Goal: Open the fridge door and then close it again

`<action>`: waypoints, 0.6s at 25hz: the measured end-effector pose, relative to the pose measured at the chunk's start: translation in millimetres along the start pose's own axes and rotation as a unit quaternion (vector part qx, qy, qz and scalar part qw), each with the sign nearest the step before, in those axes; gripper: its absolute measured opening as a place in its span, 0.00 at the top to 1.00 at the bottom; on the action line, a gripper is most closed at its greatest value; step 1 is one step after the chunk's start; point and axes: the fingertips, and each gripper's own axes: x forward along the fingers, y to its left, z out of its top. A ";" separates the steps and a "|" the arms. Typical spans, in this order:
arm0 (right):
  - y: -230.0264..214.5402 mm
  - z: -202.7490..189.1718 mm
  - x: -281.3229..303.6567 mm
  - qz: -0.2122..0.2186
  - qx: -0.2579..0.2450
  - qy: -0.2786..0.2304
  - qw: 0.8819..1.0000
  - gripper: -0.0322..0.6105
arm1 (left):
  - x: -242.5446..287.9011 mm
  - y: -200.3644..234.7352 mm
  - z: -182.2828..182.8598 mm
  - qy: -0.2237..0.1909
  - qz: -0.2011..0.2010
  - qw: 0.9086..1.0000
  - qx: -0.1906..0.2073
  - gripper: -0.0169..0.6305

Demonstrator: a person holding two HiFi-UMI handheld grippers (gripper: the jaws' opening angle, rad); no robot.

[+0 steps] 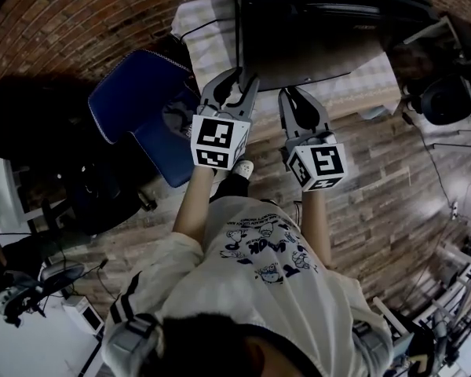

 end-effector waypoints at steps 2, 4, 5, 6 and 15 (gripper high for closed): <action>-0.1 0.7 -6.6 -0.004 0.005 -0.002 1.000 0.85 | -6.0 -6.1 3.5 -0.006 0.004 1.000 0.000 0.77; 0.0 2.2 -13.1 -0.005 0.006 -0.005 1.000 0.85 | -11.5 -11.6 6.8 -0.011 0.010 1.000 -0.002 0.77; 0.0 3.1 -16.2 -0.006 0.006 -0.007 1.000 0.85 | -14.0 -14.3 8.3 -0.014 0.012 1.000 -0.003 0.77; 0.2 4.1 -19.2 -0.007 0.006 -0.008 1.000 0.85 | -16.6 -16.9 9.3 -0.016 0.015 1.000 -0.004 0.77; 7.2 8.1 -46.0 -0.012 0.008 -0.019 1.000 0.85 | -40.4 -41.3 8.3 -0.018 0.024 1.000 -0.002 0.77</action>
